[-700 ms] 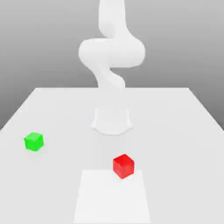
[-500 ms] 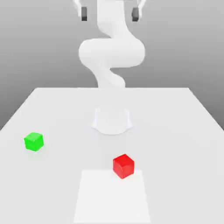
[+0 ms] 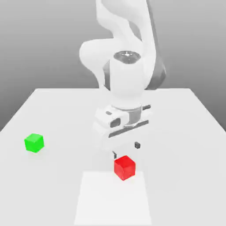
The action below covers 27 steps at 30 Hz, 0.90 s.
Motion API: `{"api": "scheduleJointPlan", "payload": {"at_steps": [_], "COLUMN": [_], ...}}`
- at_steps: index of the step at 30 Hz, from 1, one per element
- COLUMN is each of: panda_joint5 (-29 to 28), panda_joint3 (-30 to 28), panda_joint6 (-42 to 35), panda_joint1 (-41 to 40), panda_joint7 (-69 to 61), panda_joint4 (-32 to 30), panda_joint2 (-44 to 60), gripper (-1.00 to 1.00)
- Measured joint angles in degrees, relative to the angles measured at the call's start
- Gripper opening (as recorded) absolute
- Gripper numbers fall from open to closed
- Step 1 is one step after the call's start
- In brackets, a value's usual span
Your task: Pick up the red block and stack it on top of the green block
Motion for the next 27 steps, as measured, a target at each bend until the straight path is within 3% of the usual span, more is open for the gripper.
{"api": "scheduleJointPlan", "payload": {"at_steps": [13,20,21,27], "panda_joint5": [13.4,16.1,16.1,15.9], "panda_joint3": [1.8,3.9,3.9,3.9], "panda_joint6": [7.8,13.2,14.0,14.3], "panda_joint1": [1.8,0.7,0.9,0.9], "panda_joint7": [-10.0,-11.5,-11.4,-11.2], "panda_joint4": [2.1,1.9,1.7,1.7], "panda_joint2": [9.8,15.0,15.7,16.0], "gripper": [0.00,0.00,-1.00,-1.00]}}
